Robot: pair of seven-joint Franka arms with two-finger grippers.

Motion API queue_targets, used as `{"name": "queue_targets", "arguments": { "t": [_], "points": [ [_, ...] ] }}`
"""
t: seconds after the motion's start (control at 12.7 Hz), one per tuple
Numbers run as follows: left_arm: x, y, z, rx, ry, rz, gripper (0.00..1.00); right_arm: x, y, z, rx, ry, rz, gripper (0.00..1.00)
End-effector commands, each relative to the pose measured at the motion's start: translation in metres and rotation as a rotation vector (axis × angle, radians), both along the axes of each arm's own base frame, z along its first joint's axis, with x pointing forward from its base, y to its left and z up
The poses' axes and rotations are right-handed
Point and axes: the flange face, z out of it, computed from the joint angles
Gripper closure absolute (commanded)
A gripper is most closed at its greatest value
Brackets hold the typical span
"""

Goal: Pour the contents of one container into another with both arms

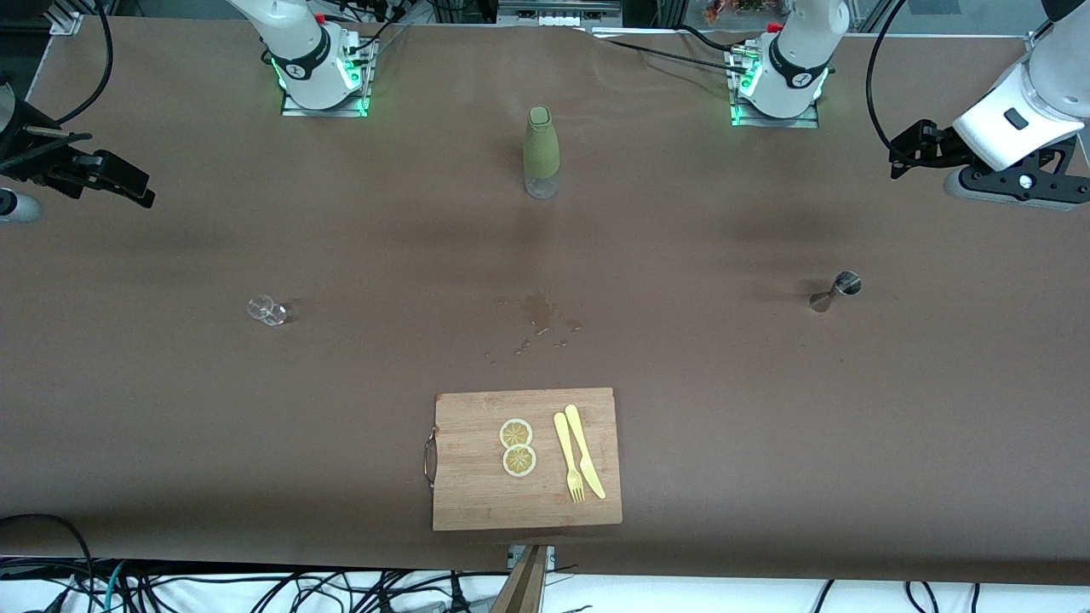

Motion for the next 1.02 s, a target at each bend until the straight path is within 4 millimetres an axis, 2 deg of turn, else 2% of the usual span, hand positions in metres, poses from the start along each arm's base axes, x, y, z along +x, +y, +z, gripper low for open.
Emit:
{"name": "queue_targets", "arguments": {
  "t": [0.0, 0.16, 0.47, 0.63, 0.78, 0.94],
  "points": [
    [0.011, 0.010, 0.006, -0.026, 0.008, -0.069, 0.00, 0.001, -0.001, 0.003, 0.014, -0.008, 0.009, 0.00],
    [0.019, 0.023, 0.017, -0.041, -0.007, -0.059, 0.00, 0.001, -0.001, 0.003, 0.014, -0.008, 0.009, 0.00],
    [0.022, 0.073, 0.028, -0.070, -0.003, -0.089, 0.00, 0.001, -0.001, 0.003, 0.016, -0.008, 0.009, 0.00],
    [0.026, 0.098, 0.024, -0.086, 0.003, -0.100, 0.00, 0.001, -0.001, 0.003, 0.014, -0.008, 0.009, 0.00],
    [0.030, 0.132, 0.022, -0.106, 0.003, -0.107, 0.00, 0.000, -0.001, 0.003, 0.016, -0.006, 0.009, 0.00],
    [0.028, 0.162, 0.017, -0.124, 0.006, -0.136, 0.00, 0.002, 0.000, -0.008, 0.015, 0.030, 0.010, 0.00]
  ]
}}
